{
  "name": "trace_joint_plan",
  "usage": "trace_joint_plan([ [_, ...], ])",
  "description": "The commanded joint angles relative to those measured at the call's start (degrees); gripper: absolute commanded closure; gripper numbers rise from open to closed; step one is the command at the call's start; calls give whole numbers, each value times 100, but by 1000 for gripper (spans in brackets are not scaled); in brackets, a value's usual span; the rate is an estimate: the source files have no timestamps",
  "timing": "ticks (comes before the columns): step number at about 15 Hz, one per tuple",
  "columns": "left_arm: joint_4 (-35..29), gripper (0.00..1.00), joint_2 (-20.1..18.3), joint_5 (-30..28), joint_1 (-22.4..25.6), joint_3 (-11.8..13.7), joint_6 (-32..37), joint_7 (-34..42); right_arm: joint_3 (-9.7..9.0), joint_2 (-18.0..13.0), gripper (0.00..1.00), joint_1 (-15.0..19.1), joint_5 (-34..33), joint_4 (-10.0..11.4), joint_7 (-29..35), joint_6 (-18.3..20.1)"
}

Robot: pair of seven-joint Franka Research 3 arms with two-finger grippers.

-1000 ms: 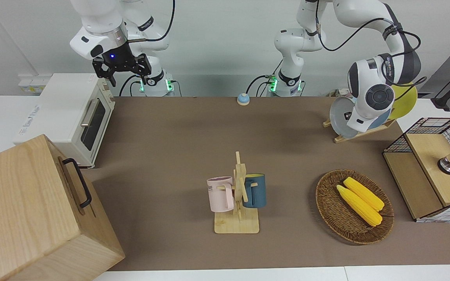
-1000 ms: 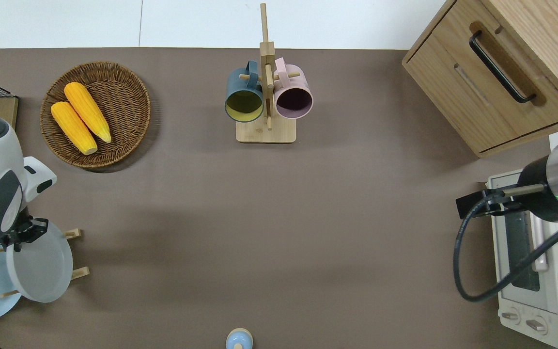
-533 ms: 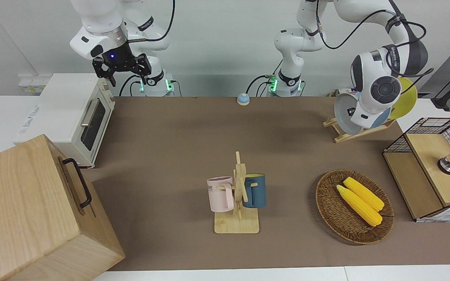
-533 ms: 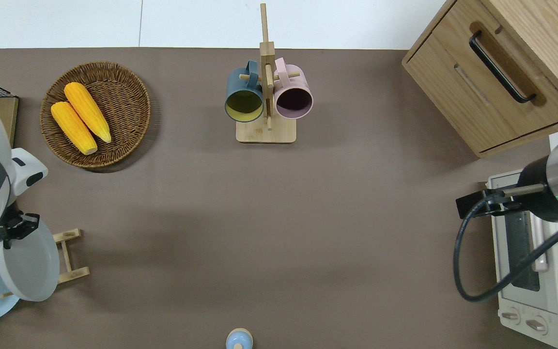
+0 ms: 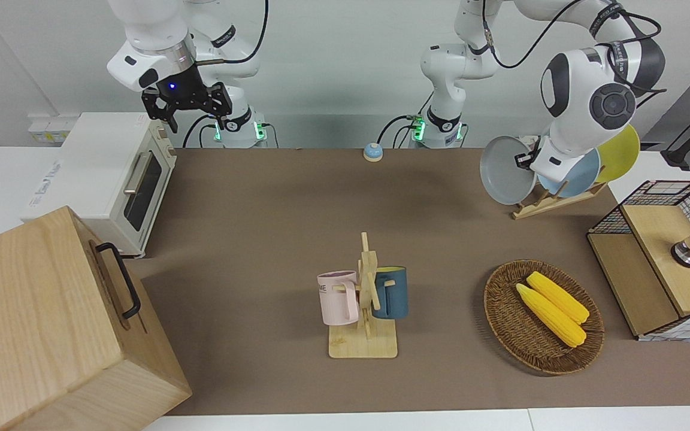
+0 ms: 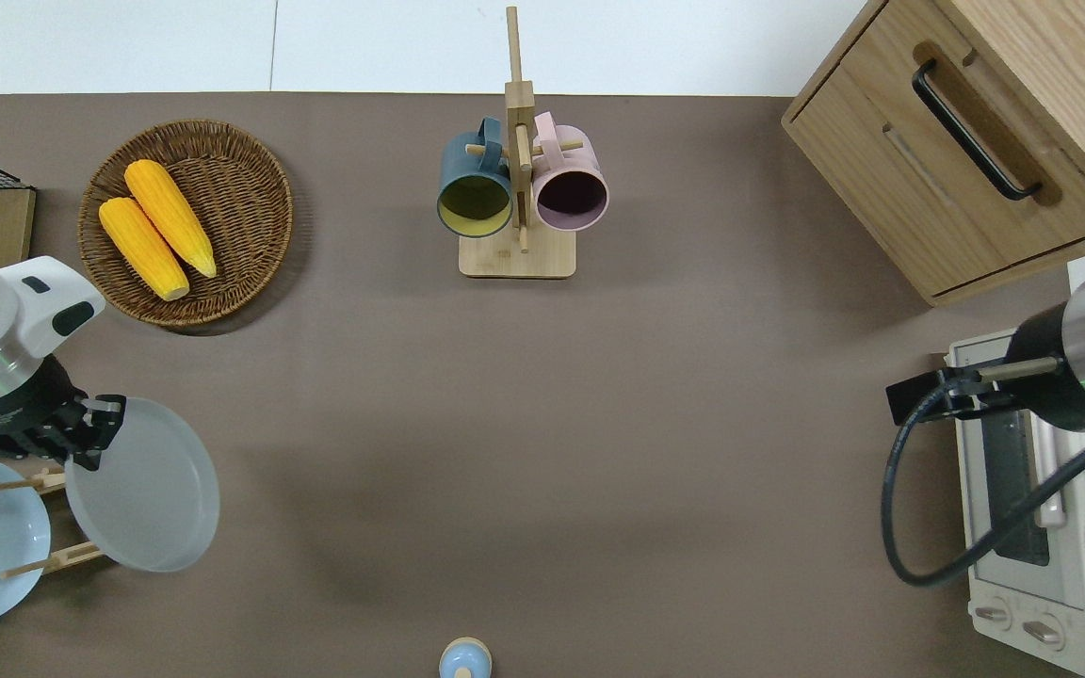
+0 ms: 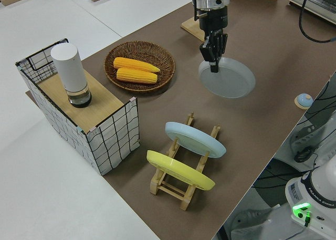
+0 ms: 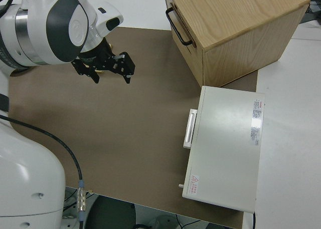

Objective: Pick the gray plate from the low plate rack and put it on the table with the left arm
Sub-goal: 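Lift the gray plate out of the rack and carry it away from the rack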

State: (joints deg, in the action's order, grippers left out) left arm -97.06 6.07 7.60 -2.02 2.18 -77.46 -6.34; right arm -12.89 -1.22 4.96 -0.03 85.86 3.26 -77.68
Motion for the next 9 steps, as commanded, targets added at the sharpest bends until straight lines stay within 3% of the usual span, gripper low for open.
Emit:
trace_joint_plan([
  [1,3,971,0,-986,-141,2,-32,-218,-38,-27,11,76,20,-35,-19,87],
  [9,-1042,971,-88,-1972,-141,-490,-1322,-403,-38,-27,11,76,20,-35,-19,87],
])
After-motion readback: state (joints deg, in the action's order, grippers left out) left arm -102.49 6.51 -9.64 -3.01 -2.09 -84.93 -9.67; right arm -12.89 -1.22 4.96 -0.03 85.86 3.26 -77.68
